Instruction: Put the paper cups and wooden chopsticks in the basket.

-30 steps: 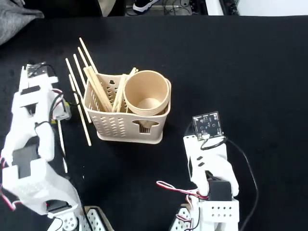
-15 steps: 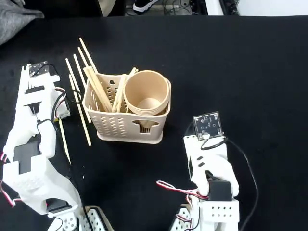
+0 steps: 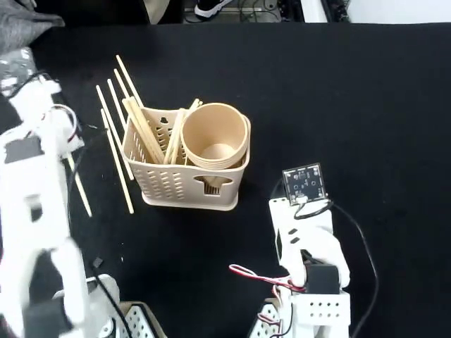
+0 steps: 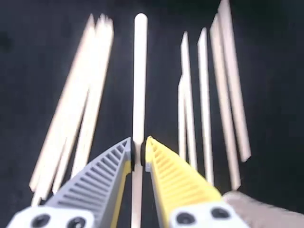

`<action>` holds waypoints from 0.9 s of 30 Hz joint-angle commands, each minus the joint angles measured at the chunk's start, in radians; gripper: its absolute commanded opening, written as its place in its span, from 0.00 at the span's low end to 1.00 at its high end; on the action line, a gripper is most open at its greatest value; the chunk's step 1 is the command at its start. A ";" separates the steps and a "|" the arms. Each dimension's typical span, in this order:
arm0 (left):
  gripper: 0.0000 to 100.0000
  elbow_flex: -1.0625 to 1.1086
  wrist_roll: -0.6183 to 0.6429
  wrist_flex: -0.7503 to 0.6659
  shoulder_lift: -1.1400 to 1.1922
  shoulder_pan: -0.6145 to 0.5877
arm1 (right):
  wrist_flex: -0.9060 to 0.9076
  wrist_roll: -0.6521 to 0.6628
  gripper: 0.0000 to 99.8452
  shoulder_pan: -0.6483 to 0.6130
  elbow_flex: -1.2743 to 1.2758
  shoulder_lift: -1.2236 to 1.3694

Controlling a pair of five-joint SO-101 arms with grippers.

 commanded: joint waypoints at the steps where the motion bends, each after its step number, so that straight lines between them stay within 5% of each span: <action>1: 0.03 0.068 0.011 -0.097 -0.379 0.005 | 0.005 0.003 0.01 0.014 -0.007 -0.056; 6: 0.03 0.206 0.011 -0.249 -0.675 0.064 | 0.005 0.003 0.01 0.014 -0.007 -0.056; 16: 0.03 0.386 0.011 -0.453 -1.097 0.366 | 0.005 0.003 0.01 0.014 -0.007 -0.056; 27: 0.03 0.542 0.012 -0.502 -1.200 0.490 | 0.005 0.003 0.01 0.014 -0.007 -0.056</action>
